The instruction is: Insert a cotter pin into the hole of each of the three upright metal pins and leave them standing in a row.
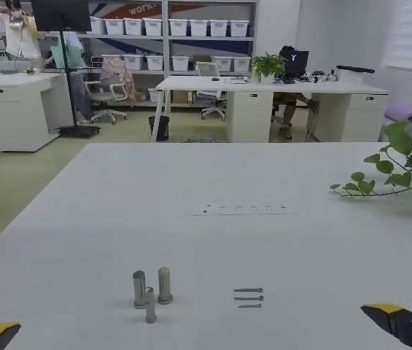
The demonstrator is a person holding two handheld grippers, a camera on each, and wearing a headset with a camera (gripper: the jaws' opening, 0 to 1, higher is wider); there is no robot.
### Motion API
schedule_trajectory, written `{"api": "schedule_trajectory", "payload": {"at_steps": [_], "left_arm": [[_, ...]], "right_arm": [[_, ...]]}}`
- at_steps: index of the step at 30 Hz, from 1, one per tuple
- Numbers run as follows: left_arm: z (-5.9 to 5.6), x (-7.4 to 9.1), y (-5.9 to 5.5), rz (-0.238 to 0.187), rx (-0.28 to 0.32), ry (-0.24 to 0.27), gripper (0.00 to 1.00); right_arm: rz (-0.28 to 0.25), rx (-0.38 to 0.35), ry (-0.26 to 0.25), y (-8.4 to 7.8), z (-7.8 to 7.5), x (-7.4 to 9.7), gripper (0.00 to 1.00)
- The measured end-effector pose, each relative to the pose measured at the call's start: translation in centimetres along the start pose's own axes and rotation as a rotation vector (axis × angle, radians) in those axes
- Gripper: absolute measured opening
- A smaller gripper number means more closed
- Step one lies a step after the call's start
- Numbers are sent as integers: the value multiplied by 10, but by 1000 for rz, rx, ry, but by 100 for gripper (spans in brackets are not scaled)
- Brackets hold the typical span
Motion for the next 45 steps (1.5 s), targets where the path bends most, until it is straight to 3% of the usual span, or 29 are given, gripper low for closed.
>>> {"api": "schedule_trajectory", "payload": {"at_steps": [21, 45], "left_arm": [[2, 2, 1, -6, 0, 14, 95], [4, -3, 1, 5, -1, 5, 93]], "right_arm": [[-19, 7, -8, 3, -1, 1, 99], [8, -4, 9, 0, -1, -3, 99]]}}
Point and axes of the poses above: the centre of the closed fingertips' face, and the gripper's own axes: x roughly backward along the fingers, z roughly to its left, y roughly out of its top, the point moved 9 cm from there along x, roughly backward along the fingers, and after that the axes turned 1 degree about -z, right-handed, at the moved point
